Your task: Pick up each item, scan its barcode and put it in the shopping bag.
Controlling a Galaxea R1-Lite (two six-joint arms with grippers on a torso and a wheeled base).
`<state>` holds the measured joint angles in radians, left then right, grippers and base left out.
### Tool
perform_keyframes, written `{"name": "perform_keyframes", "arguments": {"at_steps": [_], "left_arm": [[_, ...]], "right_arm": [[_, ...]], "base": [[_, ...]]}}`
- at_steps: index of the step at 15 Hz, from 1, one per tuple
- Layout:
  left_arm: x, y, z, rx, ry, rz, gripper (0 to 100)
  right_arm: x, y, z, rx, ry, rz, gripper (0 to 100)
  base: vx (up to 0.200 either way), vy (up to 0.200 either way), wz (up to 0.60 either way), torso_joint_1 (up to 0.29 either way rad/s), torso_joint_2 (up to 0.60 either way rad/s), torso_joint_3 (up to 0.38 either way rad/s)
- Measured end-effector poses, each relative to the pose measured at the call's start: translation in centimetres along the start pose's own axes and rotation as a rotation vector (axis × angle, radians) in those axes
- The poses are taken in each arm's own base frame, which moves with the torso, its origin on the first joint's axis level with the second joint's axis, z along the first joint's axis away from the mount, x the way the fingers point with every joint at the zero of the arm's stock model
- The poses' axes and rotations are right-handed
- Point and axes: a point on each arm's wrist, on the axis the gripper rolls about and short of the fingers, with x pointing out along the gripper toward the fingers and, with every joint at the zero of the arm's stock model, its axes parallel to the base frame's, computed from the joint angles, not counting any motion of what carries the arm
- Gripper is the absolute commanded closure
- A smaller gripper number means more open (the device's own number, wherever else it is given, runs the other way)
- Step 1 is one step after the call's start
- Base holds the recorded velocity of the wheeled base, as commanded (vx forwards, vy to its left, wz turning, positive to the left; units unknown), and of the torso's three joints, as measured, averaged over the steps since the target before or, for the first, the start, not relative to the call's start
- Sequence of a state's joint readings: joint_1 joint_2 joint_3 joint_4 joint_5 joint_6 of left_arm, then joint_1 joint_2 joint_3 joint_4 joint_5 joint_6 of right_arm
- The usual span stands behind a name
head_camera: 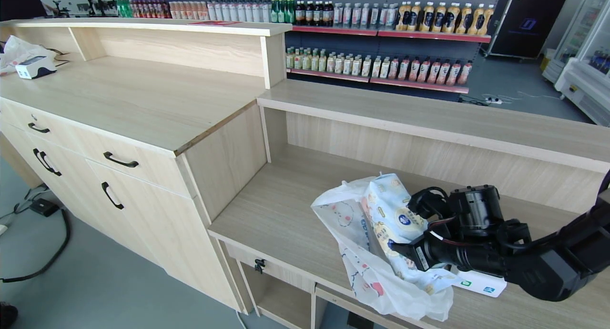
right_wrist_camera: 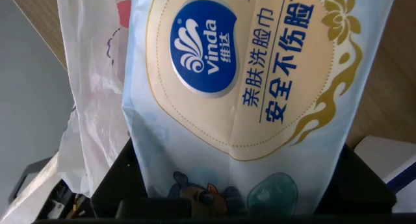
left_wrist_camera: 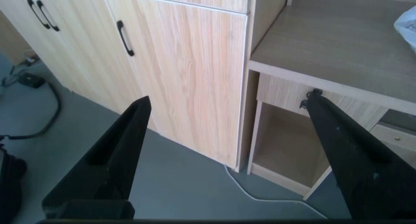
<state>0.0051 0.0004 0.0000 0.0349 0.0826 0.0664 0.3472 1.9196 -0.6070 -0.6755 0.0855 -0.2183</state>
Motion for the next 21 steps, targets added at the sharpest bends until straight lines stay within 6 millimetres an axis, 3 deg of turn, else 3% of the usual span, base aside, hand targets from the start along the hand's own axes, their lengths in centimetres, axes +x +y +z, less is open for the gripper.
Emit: {"name": "perform_keyframes", "arguments": {"at_steps": [14, 21], "left_arm": [[0.0, 0.0, 0.0, 0.000, 0.000, 0.000, 0], [0.0, 0.0, 0.0, 0.000, 0.000, 0.000, 0]], "right_arm": [[0.6, -1.7, -1.6, -0.048, 0.048, 0.094, 100], [0.8, -2.2, -1.2, -0.040, 0.026, 0.137, 100]], "base": [[0.000, 0.000, 0.00, 0.000, 0.00, 0.000], [0.000, 0.000, 0.00, 0.000, 0.00, 0.000]]}}
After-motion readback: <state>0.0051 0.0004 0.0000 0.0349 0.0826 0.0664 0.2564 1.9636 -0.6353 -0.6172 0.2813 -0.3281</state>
